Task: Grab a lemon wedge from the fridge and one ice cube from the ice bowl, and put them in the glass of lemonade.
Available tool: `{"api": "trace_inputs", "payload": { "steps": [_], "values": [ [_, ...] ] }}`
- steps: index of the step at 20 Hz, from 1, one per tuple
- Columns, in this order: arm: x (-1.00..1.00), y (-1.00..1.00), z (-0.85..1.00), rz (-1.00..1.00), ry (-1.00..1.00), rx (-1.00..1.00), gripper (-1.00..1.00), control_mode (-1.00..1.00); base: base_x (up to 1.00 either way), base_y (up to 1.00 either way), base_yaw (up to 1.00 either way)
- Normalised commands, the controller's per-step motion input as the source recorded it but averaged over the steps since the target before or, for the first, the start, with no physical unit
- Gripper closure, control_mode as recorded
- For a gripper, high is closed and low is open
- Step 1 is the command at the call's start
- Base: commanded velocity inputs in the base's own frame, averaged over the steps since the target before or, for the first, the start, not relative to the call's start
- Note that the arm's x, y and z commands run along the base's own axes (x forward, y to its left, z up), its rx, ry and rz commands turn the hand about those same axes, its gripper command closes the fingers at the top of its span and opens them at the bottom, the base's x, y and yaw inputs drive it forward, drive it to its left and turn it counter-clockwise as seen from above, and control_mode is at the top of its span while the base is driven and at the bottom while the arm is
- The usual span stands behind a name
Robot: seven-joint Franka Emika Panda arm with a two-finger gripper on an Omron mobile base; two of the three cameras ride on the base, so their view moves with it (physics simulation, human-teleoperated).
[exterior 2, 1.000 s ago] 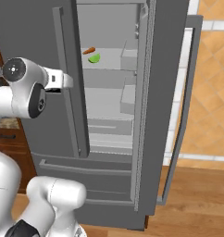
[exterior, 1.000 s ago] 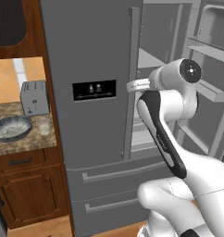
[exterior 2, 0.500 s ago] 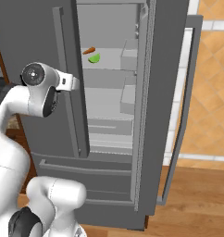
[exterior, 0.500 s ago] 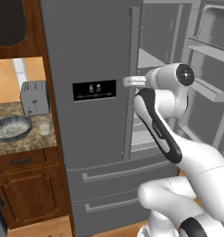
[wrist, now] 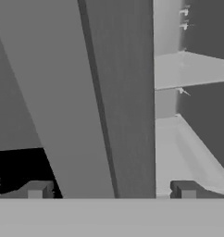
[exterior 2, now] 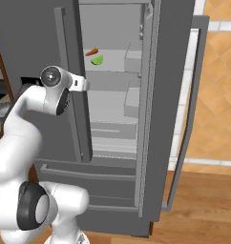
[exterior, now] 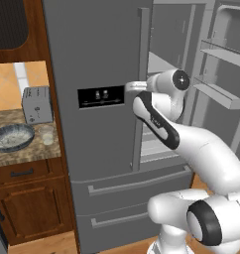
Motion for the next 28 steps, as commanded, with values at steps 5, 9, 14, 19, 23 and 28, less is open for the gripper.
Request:
{"api": "trace_inputs", "payload": {
  "steps": [5,9,14,19,23,28],
  "values": [
    [0.73,0.16,-0.45,0.00,-0.01,-0.04,-1.00,-1.00,0.00,0.00,0.00],
    [0.84,0.34,-0.35,0.00,0.00,-0.05,-1.00,-1.00,0.00,0.00,0.00],
    [0.52,0.26,-0.07,-0.05,0.09,-0.01,1.00,-1.00,0.00,0.00,0.00],
    [-0.62,0.13,0.00,-0.02,0.15,0.00,1.00,-1.00,0.00,0.00,0.00],
    [-1.00,0.20,0.05,-0.02,0.10,0.00,1.00,-1.00,0.00,0.00,0.00],
    [-0.98,0.32,0.00,0.00,0.04,-0.01,1.00,-1.00,0.00,0.00,0.00]
  ]
}}
